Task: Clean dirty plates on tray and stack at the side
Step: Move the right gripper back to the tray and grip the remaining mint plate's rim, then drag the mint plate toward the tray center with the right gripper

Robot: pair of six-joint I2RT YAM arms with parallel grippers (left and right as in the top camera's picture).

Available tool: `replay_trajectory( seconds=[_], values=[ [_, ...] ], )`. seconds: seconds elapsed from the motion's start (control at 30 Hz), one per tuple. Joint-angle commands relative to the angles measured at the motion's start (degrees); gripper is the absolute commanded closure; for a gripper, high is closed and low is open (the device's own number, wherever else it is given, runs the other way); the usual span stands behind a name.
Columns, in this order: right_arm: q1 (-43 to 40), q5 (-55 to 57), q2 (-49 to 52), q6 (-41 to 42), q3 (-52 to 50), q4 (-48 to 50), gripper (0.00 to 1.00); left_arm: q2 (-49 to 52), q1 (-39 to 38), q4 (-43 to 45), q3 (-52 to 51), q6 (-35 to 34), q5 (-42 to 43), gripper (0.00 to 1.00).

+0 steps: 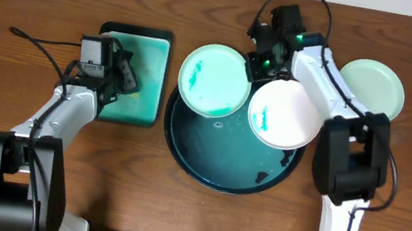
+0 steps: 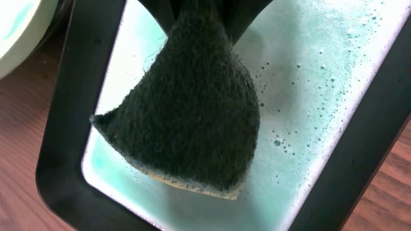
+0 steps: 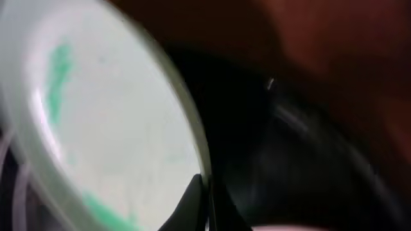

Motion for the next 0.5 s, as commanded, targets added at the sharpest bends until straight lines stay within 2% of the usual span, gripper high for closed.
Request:
replay_trajectory(
  seconds=[0.0, 0.17, 0.2, 0.33, 0.4, 0.47],
  values=[
    [0.50, -3.58, -5.33, 2.03, 1.70, -5.77, 0.99, 0.13, -0.13, 0.11, 0.07, 0.79, 0.09, 0.78],
    [0.70, -2.27, -4.81, 1.40, 0.63, -12.85, 0.99, 0.13, -0.13, 0.17, 0.07, 1.22, 0.09, 0.70],
    [0.72, -2.29, -4.68, 1.40, 0.22, -13.31, 0.99, 0.13, -0.13, 0.15, 0.07, 1.22, 0.07, 0.66],
    [0.92, -2.27, -4.66, 1.44, -1.79, -13.25, 0.99, 0.13, -0.13, 0.50, 0.07, 1.22, 0.07, 0.59],
    [1.14, -2.32, -4.66, 1.46, -3.41, -12.94, 0.99, 0.13, -0.13, 0.57, 0.07, 1.27, 0.04, 0.48],
    [1.53, -2.80, -4.66, 1.42, -5.60, -11.80, 0.99, 0.13, -0.13, 0.55, 0.07, 1.90, 0.07, 0.47]
  ],
)
